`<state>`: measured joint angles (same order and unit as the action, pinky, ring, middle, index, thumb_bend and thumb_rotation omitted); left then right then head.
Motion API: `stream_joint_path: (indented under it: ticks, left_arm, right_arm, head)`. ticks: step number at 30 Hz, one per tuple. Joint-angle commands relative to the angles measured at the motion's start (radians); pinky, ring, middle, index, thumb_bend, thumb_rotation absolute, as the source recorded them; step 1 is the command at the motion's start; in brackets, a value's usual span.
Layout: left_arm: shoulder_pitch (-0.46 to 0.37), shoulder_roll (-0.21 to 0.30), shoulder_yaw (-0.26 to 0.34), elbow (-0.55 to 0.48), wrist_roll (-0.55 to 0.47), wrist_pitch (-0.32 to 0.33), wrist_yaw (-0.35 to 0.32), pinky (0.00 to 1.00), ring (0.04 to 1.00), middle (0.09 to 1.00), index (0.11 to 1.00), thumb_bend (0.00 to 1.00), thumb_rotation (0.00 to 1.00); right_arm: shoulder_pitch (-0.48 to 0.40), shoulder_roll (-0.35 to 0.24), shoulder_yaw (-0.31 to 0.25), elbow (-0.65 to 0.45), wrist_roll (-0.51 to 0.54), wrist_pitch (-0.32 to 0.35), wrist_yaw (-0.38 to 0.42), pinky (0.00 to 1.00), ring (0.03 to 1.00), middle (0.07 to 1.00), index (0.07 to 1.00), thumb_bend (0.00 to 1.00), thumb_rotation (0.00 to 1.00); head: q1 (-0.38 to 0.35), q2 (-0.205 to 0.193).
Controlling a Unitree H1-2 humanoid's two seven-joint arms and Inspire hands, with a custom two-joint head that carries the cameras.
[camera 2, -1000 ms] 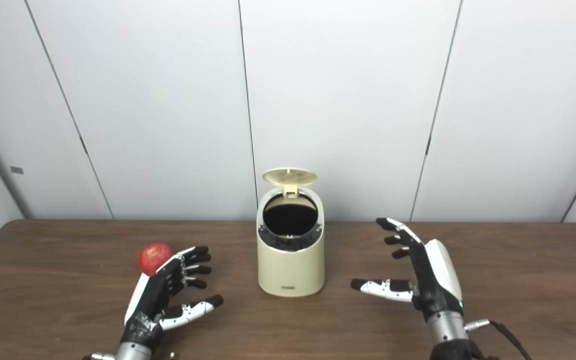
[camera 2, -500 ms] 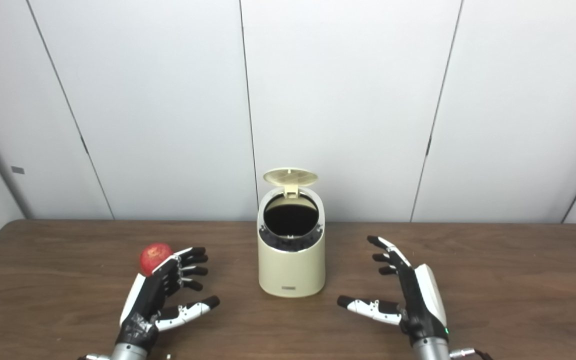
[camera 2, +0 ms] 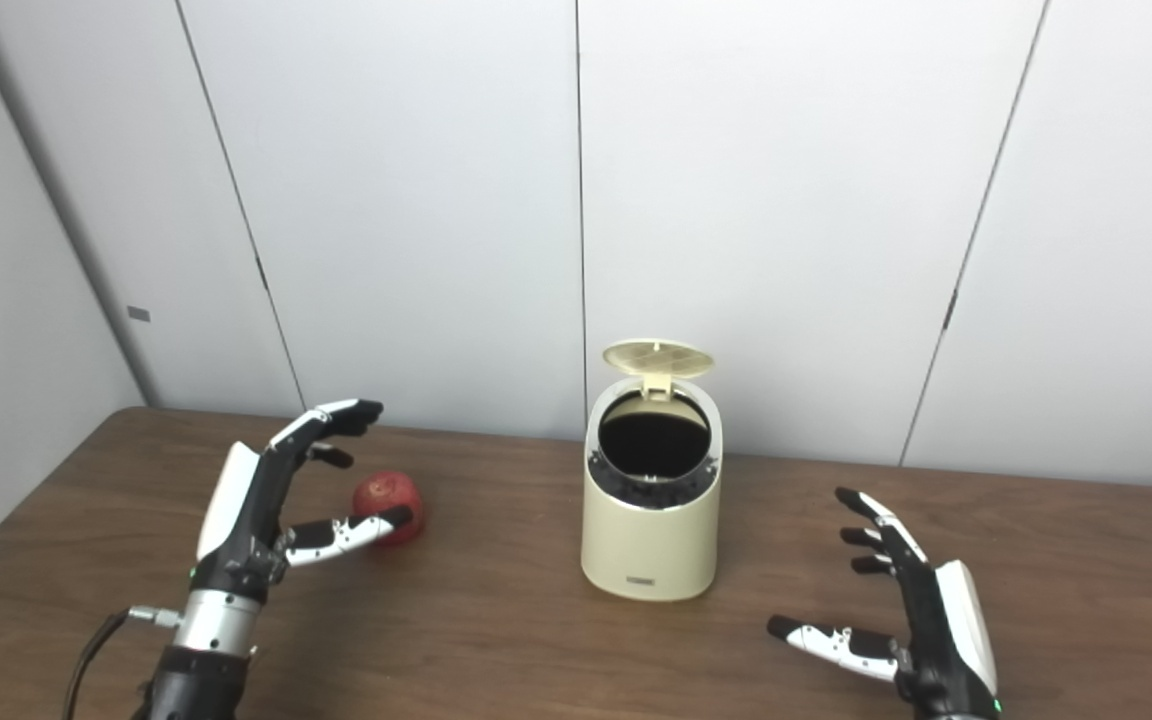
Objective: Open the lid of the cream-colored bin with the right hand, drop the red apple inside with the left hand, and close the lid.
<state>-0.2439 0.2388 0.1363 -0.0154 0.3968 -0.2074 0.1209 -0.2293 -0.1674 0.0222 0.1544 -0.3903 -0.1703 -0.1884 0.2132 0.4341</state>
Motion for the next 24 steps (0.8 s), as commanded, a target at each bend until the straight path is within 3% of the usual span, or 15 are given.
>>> stream_joint_path:
  ticks: [1, 7, 11, 14, 24]
  left_arm:
    - [-0.06, 0.026, 0.015, -0.011, 0.008, 0.005, 0.032, 0.63, 0.777, 0.777, 0.78, 0.79, 0.12]
    - [-0.09, 0.058, 0.012, 0.019, 0.083, 0.092, 0.048, 0.74, 0.871, 0.837, 0.812, 0.84, 0.14]
    - [-0.09, 0.081, -0.012, 0.051, 0.127, 0.118, 0.05, 0.87, 0.973, 0.891, 0.861, 0.88, 0.19]
    - [-0.086, 0.098, -0.036, 0.077, 0.149, 0.139, 0.041, 0.92, 0.998, 0.906, 0.905, 0.91, 0.24]
    - [-0.091, 0.11, -0.095, 0.166, 0.167, 0.213, 0.025, 0.86, 1.0, 0.915, 0.911, 0.95, 0.31]
  right_arm:
    - [-0.032, -0.019, -0.009, -0.025, 0.021, -0.052, -0.001, 0.64, 0.753, 0.857, 0.831, 0.76, 0.17]
    - [-0.025, -0.023, 0.0, -0.048, 0.025, -0.049, 0.005, 0.63, 0.74, 0.85, 0.818, 0.77, 0.16]
    - [-0.023, -0.025, 0.002, -0.057, 0.023, -0.043, 0.009, 0.63, 0.74, 0.847, 0.811, 0.77, 0.14]
    - [-0.021, -0.025, 0.004, -0.067, 0.022, -0.028, 0.016, 0.63, 0.743, 0.848, 0.809, 0.78, 0.13]
    - [-0.015, -0.014, 0.002, -0.09, 0.008, 0.007, 0.023, 0.64, 0.741, 0.845, 0.808, 0.78, 0.1]
  head:
    - [0.006, -0.001]
    - [0.013, 0.001]
    - [0.015, 0.002]
    - [0.015, 0.003]
    - [0.007, 0.011]
